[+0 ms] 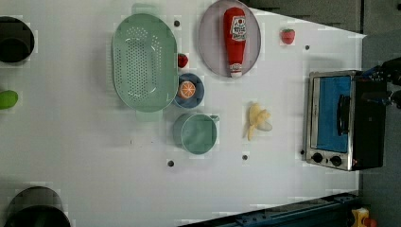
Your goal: Pick Banana and place it in mug.
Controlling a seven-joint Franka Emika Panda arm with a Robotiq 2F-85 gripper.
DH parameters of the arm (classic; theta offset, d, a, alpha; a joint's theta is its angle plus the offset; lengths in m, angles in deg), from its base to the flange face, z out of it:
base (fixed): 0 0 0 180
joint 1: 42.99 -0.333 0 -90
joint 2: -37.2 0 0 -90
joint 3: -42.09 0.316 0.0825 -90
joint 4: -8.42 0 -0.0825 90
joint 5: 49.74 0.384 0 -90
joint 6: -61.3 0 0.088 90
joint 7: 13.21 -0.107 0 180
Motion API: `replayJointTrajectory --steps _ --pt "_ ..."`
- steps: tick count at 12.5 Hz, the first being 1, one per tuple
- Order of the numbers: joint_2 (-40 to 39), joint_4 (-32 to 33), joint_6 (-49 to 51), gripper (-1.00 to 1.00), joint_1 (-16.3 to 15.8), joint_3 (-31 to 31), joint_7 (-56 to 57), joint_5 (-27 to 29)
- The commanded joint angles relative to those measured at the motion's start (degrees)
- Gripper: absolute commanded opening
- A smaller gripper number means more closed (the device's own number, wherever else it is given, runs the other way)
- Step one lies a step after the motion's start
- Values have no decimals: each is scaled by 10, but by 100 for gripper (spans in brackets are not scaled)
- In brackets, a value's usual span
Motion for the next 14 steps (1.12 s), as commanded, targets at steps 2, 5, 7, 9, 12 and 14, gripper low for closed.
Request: replayJointTrajectory --steps 2,5,7,9,12,14 --pt "157 90 87 76 30 -22 50 6" --pt "154 119 80 100 30 -23 50 6" --pt "145 157 46 100 30 -22 50 6" --pt "130 204 -13 100 30 -22 58 6" --pt "94 275 -122 100 30 -22 130 6" --pt "62 313 -199 100 30 -23 203 6"
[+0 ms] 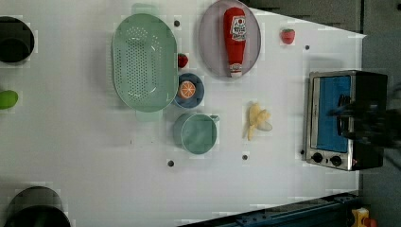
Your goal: Pick Banana and place it in mug.
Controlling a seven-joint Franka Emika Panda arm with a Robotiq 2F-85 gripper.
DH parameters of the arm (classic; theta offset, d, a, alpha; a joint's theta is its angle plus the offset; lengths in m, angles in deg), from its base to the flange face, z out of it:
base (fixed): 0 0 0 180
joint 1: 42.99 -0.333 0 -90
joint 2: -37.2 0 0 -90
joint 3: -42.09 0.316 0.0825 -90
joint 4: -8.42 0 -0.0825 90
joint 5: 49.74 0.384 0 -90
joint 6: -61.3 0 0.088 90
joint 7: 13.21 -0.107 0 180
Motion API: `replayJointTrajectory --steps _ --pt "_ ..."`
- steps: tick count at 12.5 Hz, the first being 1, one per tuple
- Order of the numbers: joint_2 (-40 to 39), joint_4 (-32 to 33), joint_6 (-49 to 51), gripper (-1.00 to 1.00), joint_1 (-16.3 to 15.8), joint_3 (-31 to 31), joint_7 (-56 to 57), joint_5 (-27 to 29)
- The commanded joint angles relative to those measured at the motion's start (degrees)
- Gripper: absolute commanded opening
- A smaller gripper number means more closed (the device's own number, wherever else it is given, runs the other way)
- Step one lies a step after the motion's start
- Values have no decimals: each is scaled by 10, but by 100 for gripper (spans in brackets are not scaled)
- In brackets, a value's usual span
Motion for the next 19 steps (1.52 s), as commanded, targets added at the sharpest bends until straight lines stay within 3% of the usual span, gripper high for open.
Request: replayJointTrajectory --steps 1,7,11,15,16,19 --pt "-35 59 -88 100 5 10 147 8" --pt "-164 106 -257 100 5 9 372 8" --pt "-250 109 -362 100 5 11 383 8" --pt "-299 111 -398 100 4 15 381 8" --pt "-304 108 -406 93 4 19 381 9" --pt "-298 116 -424 18 4 20 381 9"
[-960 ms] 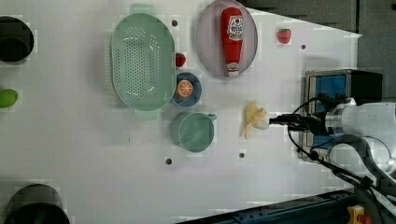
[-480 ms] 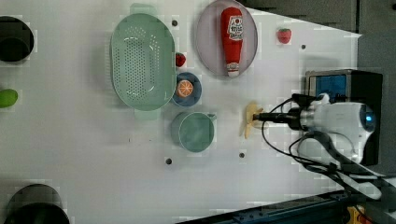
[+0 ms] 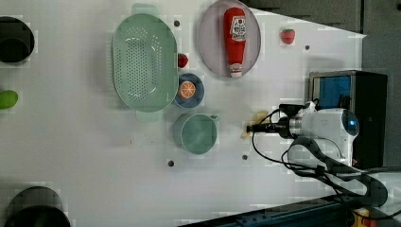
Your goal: Pick Banana and place it in mug.
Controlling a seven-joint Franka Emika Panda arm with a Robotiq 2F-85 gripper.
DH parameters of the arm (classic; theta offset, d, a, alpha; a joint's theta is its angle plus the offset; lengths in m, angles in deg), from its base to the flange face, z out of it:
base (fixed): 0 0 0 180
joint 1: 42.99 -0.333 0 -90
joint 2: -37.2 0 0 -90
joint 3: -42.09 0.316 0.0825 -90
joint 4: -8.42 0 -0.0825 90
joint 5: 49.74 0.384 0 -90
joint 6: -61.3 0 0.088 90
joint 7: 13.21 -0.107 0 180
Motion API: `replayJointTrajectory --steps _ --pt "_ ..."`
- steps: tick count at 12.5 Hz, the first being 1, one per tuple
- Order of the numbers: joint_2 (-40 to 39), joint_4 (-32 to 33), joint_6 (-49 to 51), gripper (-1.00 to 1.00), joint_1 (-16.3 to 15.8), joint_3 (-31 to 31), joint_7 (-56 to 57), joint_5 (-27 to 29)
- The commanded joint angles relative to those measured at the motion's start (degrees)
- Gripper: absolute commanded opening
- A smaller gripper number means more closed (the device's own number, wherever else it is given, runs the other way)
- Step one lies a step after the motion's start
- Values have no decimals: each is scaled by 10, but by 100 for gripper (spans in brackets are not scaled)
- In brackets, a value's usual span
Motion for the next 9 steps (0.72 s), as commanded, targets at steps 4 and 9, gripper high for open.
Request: replayJointTrajectory --steps 4,9 --pt "57 0 1 -46 6 2 20 9" --pt "185 -10 131 -46 6 -7 20 9"
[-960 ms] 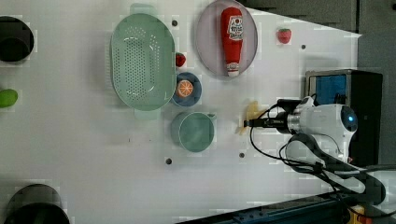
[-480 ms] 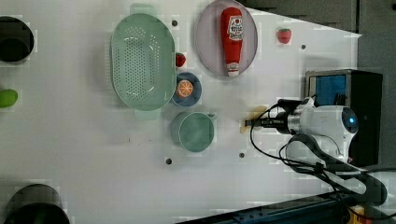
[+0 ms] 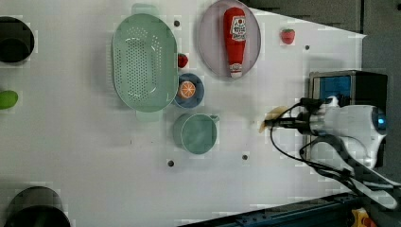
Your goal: Pick Banana and place it in mug.
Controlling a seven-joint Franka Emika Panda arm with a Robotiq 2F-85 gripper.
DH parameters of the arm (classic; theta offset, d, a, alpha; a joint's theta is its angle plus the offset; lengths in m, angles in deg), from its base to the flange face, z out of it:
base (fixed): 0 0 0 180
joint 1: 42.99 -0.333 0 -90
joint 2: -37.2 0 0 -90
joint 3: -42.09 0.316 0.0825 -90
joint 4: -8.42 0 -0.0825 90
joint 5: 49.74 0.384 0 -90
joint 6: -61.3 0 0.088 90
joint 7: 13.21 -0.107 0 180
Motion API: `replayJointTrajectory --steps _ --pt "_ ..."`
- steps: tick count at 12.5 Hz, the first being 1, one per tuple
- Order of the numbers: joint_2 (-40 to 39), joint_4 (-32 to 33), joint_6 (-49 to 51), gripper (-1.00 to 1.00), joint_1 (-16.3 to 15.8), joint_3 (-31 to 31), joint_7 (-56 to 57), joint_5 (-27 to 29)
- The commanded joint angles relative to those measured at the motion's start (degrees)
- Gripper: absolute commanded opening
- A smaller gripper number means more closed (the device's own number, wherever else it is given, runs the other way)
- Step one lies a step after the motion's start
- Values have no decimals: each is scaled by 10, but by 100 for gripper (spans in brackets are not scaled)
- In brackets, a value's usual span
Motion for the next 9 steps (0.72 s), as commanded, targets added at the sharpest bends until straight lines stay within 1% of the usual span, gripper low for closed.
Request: replayJointTrajectory --steps 1,6,8,9 --pt "110 -9 74 -46 1 1 14 11" --pt "261 -49 247 -46 1 -4 12 11" --pt "292 -61 327 -46 -7 11 6 11" --pt "298 -64 351 -46 -13 29 -14 11"
